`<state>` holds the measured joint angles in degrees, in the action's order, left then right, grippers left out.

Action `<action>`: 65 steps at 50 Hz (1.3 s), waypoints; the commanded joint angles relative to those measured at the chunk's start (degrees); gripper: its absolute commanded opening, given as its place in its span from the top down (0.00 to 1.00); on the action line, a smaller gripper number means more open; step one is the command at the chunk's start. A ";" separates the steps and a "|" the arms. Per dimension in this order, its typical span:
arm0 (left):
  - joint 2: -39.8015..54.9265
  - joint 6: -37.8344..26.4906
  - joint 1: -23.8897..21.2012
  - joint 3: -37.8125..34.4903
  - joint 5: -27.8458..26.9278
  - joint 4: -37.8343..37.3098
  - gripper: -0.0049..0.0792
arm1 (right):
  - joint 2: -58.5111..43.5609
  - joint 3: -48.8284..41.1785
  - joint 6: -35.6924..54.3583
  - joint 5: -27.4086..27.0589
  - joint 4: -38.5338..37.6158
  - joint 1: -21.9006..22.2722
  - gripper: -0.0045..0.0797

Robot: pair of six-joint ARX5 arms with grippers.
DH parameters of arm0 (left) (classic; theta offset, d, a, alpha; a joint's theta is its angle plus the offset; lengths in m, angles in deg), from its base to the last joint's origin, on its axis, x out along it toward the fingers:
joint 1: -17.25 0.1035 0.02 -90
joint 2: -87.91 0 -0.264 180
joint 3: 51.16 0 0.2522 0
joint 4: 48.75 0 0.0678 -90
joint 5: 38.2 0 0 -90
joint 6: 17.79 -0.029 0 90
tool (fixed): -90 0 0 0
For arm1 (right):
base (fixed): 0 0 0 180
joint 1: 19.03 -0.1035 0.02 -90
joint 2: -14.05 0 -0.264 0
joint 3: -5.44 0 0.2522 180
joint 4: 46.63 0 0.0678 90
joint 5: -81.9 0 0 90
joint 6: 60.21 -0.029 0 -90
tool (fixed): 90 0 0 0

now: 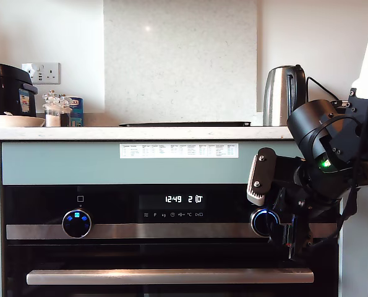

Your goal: Switch the oven temperature to 180 degrees by turning the right rotary switch until the correct number is selected

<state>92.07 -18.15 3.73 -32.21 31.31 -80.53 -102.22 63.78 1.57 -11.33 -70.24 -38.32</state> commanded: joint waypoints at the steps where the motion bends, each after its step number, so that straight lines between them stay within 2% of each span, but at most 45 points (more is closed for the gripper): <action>1: -0.04 -0.13 -0.11 -0.04 0.00 0.44 0.97 | -1.44 1.29 0.13 1.16 0.07 -1.81 0.25; 17: -0.04 -0.13 -0.11 -0.04 -0.02 0.44 0.97 | -1.44 1.29 0.13 0.90 -0.04 -3.56 0.25; 44: -0.04 -0.13 -0.11 -0.04 -0.02 0.44 0.97 | -1.44 1.29 -0.42 -1.70 -0.15 -3.80 0.25; 55: -0.04 -0.13 -0.11 -0.04 -0.02 0.44 0.97 | -1.42 1.29 -0.59 -1.79 -5.75 -4.98 0.25; 65: -0.04 -0.13 -0.11 -0.04 -0.02 0.42 0.97 | -1.20 1.29 -2.01 -3.48 -6.25 -5.84 0.25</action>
<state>92.07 -18.15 3.73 -32.21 31.31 -80.53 -102.46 65.09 -0.18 -14.15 -75.96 -44.20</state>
